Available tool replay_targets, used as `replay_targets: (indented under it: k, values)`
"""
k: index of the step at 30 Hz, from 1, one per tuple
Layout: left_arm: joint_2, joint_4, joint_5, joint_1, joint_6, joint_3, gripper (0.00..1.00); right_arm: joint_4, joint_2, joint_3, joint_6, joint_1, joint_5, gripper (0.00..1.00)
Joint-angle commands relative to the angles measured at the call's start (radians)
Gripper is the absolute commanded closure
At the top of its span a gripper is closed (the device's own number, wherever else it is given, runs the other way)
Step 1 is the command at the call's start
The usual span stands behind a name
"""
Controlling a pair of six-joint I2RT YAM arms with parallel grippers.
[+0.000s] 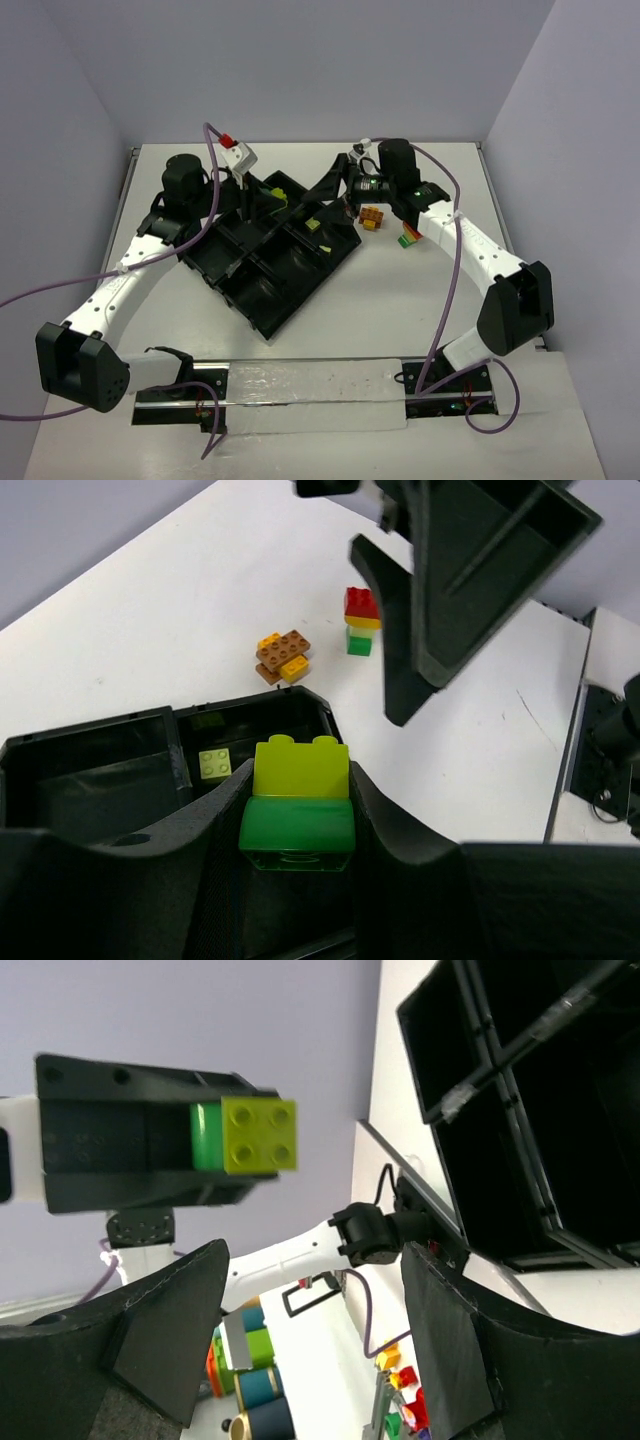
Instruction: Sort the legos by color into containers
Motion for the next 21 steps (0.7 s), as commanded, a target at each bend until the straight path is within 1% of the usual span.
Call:
replay_targets:
  k: [1, 7, 11, 21]
  values:
    - [0.0, 0.005, 0.133, -0.007, 0.082, 0.062, 1.0, 0.082, 0.045, 0.076, 0.02, 0.012, -0.048, 0.23]
    - [0.008, 0.008, 0.208, -0.007, 0.067, 0.078, 1.0, 0.072, 0.106, 0.135, 0.009, 0.033, -0.065, 0.23]
    - [0.017, 0.001, 0.225, -0.009, 0.071, 0.095, 1.0, 0.095, 0.134, 0.157, 0.019, 0.046, -0.08, 0.23]
    - [0.051, -0.032, 0.243, -0.015, 0.09, 0.113, 1.0, 0.113, 0.142, 0.186, 0.018, 0.059, -0.101, 0.24]
